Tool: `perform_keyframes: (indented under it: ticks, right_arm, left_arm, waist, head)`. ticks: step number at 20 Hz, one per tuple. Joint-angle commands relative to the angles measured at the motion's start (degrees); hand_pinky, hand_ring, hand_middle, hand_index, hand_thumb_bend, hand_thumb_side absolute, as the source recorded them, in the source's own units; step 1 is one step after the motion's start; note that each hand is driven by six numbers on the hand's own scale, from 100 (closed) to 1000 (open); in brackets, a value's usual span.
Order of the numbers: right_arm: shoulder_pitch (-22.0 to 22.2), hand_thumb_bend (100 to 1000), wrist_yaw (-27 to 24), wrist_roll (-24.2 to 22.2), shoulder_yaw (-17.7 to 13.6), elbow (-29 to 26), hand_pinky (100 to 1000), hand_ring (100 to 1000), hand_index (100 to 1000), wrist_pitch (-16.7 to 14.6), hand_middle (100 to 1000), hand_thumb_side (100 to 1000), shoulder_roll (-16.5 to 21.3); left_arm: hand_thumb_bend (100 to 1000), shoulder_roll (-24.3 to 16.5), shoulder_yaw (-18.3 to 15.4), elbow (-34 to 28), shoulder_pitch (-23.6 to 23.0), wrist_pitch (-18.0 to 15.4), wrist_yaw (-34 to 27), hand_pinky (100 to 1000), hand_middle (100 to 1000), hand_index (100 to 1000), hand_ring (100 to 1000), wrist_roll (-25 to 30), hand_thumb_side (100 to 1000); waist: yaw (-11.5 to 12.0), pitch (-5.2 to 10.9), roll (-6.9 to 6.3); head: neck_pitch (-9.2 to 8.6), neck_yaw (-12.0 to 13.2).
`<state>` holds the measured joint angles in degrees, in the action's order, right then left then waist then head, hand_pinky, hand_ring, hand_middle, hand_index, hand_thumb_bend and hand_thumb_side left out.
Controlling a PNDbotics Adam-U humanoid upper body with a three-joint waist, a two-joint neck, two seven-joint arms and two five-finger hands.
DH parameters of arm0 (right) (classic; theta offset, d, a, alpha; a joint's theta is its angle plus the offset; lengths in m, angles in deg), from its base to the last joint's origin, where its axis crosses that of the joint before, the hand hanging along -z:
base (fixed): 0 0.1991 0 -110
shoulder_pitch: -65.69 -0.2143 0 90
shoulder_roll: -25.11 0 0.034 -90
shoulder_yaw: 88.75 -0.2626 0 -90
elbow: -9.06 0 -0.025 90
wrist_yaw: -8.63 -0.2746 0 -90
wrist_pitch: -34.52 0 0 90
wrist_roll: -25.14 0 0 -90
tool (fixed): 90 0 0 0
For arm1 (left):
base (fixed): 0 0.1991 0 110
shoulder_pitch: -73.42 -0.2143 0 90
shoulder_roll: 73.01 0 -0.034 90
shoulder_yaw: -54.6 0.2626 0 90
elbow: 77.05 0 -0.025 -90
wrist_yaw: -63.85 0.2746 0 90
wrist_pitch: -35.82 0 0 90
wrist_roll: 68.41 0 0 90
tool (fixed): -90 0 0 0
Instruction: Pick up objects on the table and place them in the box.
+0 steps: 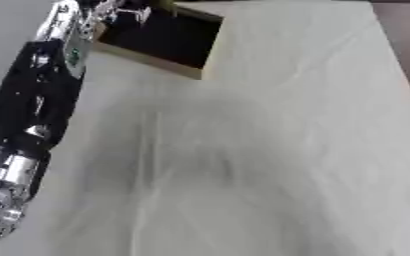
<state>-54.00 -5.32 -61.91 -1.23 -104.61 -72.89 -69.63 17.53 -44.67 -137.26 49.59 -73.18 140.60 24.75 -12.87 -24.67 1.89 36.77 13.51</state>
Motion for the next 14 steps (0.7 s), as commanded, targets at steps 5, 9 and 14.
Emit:
perform_keyframes:
  ticks: [5,9,14]
  right_arm:
    - [0.09,100,0.08,0.66,-0.87,-0.92,794,736,767,-0.25,598,549,2.12]
    - [0.4,100,0.12,1.16,-1.2,-0.92,793,735,767,-0.36,599,544,2.65]
    - [0.48,100,0.07,1.43,-1.33,-0.92,793,734,767,-0.61,599,541,2.65]
  left_arm:
    - [100,-0.75,1.62,-9.11,0.08,-0.5,-6.87,843,825,910,781,5.4,100]
    - [100,-0.8,3.23,-13.33,-1.3,-1.61,-10.28,835,815,903,773,7.65,100]
    - [112,-1.14,4.61,-15.38,-1.41,-1.99,-15.03,835,814,906,775,12.32,100]
  waist:
    - [0.83,2.69,0.04]
    - [1.54,3.27,-0.05]
    - [1.5,3.41,0.34]
  head:
    - [0.67,-0.6]
    - [0.83,-1.32]
    - [1.05,-0.64]
